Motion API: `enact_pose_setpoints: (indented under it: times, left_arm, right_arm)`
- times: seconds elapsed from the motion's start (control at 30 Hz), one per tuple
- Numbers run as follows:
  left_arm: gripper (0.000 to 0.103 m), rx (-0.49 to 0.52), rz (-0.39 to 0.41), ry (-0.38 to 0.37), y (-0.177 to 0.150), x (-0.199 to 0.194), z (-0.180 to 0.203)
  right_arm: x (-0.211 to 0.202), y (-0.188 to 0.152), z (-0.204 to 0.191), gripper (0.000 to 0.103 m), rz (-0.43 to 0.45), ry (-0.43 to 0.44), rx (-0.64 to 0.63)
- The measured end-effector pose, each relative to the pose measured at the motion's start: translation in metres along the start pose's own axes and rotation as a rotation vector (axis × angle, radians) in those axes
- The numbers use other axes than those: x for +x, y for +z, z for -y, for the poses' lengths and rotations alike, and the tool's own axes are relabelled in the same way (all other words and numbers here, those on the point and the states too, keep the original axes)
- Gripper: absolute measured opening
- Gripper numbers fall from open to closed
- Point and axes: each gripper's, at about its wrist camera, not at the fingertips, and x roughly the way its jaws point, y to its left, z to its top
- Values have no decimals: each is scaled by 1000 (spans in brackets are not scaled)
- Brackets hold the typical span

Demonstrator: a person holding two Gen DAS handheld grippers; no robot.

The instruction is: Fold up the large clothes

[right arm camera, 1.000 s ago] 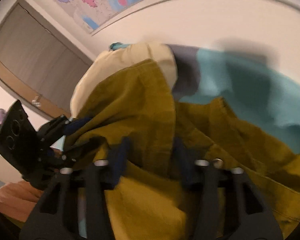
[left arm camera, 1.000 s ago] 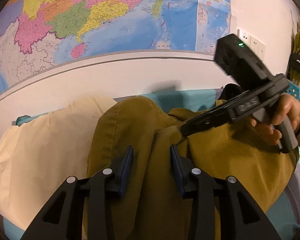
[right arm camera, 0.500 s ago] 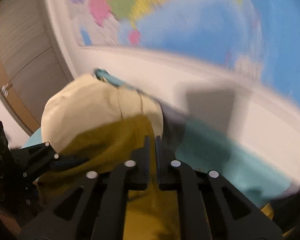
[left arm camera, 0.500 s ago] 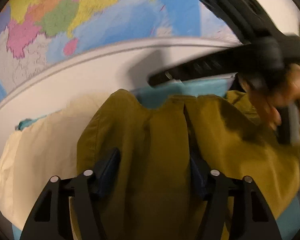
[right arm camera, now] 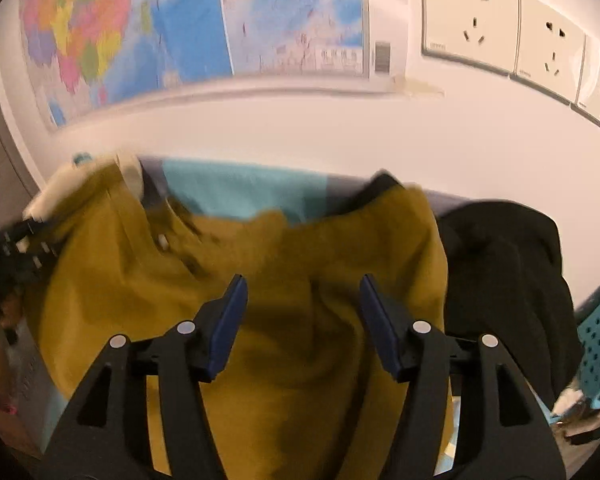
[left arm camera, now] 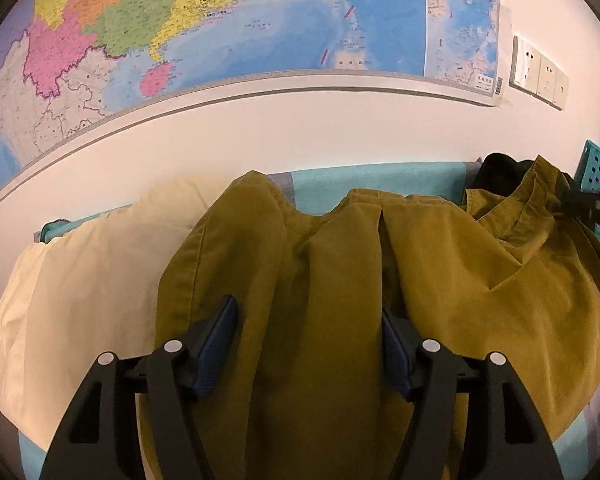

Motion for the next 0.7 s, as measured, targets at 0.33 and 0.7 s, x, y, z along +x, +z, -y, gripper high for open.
enact_pose_setpoints:
  times: [0.33,0.7]
  left_arm:
    - [67,-8,7,36,4,-4,3]
    - [72,-9,11,71,5,9,2]
  right_arm:
    - [57,-10,-40,44,-121,-157,-273]
    - [13,18,-2,5,119,-45,-45]
